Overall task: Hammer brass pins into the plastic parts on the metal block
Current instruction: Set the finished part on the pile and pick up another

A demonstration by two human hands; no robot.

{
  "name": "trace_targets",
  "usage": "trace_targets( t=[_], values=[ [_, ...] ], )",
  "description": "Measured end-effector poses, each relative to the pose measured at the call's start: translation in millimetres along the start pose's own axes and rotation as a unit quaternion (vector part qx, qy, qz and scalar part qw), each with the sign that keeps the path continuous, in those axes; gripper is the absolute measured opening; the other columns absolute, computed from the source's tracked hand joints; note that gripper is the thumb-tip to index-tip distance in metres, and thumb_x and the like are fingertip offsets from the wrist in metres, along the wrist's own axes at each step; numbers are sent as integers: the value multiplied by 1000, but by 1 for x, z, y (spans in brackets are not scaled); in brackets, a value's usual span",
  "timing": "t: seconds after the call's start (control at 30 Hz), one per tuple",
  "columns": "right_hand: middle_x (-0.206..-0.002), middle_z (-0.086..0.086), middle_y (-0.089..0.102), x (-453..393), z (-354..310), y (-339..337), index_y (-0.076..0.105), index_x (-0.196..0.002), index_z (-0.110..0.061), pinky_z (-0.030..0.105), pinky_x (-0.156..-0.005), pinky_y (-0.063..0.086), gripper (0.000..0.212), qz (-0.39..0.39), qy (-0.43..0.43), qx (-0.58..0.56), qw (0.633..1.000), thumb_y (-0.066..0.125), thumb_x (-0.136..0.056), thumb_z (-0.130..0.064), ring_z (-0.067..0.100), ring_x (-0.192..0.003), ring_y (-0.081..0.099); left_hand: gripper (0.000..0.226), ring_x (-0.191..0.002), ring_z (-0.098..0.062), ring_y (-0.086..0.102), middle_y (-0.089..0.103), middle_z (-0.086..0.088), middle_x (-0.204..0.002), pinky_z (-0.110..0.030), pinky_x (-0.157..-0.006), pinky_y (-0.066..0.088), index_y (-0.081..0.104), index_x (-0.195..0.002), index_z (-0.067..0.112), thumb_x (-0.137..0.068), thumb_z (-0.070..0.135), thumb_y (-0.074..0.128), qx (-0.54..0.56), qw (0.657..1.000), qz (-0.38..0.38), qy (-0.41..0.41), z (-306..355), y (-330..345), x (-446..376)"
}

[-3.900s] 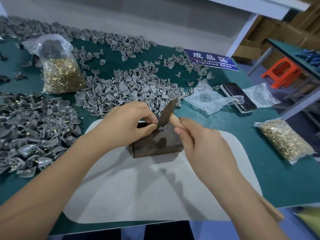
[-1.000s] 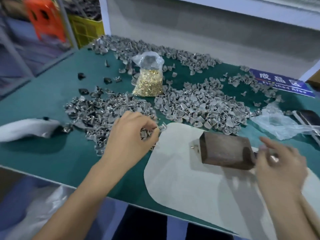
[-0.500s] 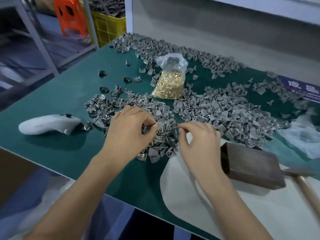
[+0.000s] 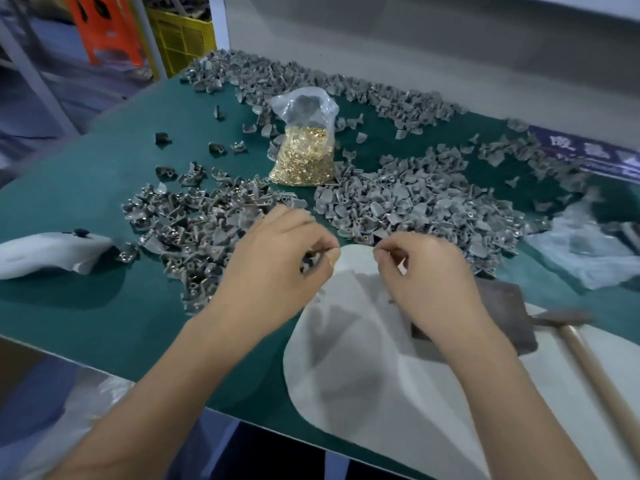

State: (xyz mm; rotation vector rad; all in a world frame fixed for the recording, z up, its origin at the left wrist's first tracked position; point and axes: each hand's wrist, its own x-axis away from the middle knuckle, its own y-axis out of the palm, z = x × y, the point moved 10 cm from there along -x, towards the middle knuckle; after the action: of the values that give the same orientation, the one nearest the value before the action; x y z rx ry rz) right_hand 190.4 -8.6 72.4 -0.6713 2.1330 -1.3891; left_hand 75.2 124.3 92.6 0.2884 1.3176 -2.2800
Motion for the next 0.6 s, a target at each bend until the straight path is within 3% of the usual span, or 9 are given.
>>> trace_targets(
  t=[0.07, 0.13, 0.3, 0.43, 0.6],
  values=[
    [-99, -11, 67, 13, 9, 5, 75, -99, -33, 40, -92, 42, 17, -76, -28, 33, 996, 67, -91, -46, 18, -102, 56, 7, -87, -11, 46, 58, 16, -86, -33, -79, 44, 70, -88, 28, -92, 30, 64, 24, 999, -29, 11, 17, 24, -4],
    [-105, -9, 61, 25, 9, 11, 75, -103, -31, 37, -91, 33, 27, -97, -54, 74, 991, 68, -89, -53, 19, -111, 47, 6, -88, -13, 48, 59, 14, -87, -37, -80, 46, 70, -89, 26, -92, 28, 65, 39, 999, -33, 4, 24, 41, -9],
    [-101, 1, 63, 35, 0, 20, 77, -104, -19, 36, -100, 26, 23, -70, -86, 135, 985, 58, -91, -22, 29, -121, 46, 8, -90, -8, 50, 60, 18, -87, -33, -80, 45, 69, -87, 29, -92, 23, 70, 70, 997, -31, -21, 19, 61, -18],
    [-102, 10, 67, 37, 0, 21, 70, -103, -9, 41, -105, 31, 31, -78, -65, 150, 984, 44, -86, -13, 33, -124, 47, 8, -90, -2, 50, 59, 22, -86, -27, -78, 42, 68, -86, 31, -92, 25, 69, 63, 997, -37, -22, 16, 68, -20],
    [-117, 7, 65, 30, -6, 16, 57, -121, -14, 40, -103, 29, 31, -68, -89, 125, 986, 52, -90, -11, 30, -123, 46, 9, -89, -6, 52, 59, 21, -85, -31, -79, 45, 67, -87, 33, -93, 27, 66, 48, 997, -54, -13, 24, 77, -35]
  ],
)
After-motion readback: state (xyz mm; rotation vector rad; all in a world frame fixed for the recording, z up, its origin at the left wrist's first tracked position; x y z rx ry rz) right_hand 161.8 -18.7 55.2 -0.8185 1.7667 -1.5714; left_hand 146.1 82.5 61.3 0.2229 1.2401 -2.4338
